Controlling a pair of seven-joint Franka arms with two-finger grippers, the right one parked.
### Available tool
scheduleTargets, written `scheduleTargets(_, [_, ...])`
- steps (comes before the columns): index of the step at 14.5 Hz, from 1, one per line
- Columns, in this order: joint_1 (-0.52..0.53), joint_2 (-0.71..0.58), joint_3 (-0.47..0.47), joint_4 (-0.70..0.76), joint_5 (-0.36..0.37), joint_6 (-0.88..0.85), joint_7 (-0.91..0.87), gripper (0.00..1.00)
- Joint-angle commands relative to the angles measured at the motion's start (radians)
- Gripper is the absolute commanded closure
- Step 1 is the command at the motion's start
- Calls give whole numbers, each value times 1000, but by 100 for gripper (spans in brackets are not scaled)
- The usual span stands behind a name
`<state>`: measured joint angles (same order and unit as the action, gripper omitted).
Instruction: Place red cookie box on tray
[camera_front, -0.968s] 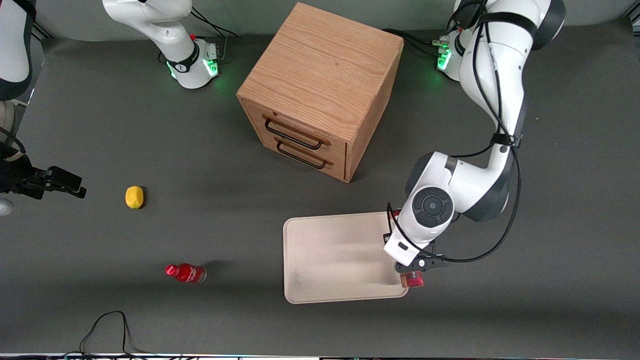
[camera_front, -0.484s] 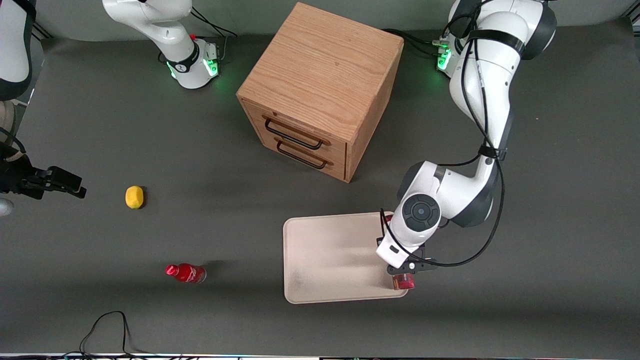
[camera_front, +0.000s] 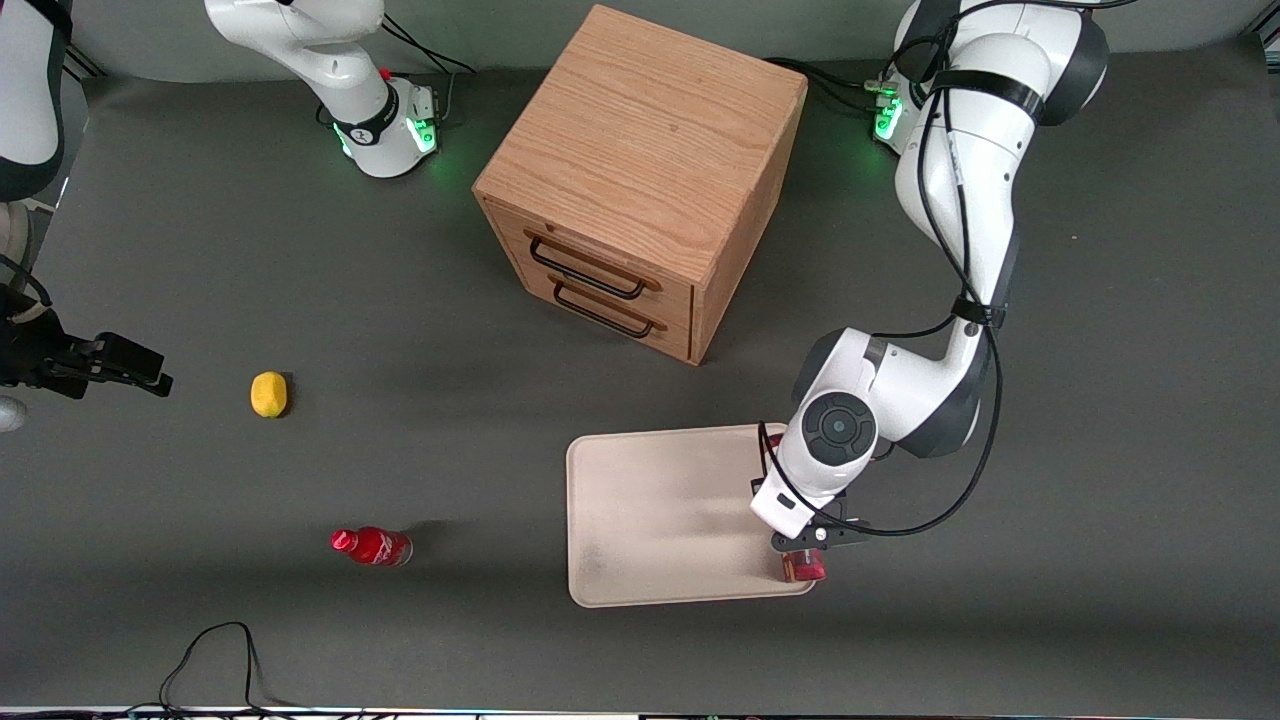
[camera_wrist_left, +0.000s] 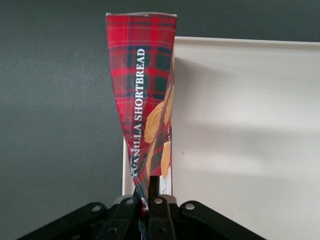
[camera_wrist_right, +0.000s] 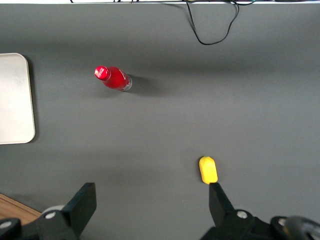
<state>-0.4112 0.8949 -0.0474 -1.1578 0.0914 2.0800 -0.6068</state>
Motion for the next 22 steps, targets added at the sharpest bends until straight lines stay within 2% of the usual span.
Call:
scheduleTargets(1, [-5, -11, 4, -11, 14, 18, -8, 0])
scheduleTargets(6, [-1, -33, 3, 0, 8, -4, -14, 0])
scheduleTargets(9, [2, -79, -2, 26, 2, -108, -19, 0])
scheduleTargets(14, [5, -262, -12, 53, -4, -357, -18, 0])
scheduleTargets(16, [9, -332, -11, 55, -30, -440, -10, 0])
scheduleTargets(22, [11, -485, -12, 55, -35, -532, -11, 0])
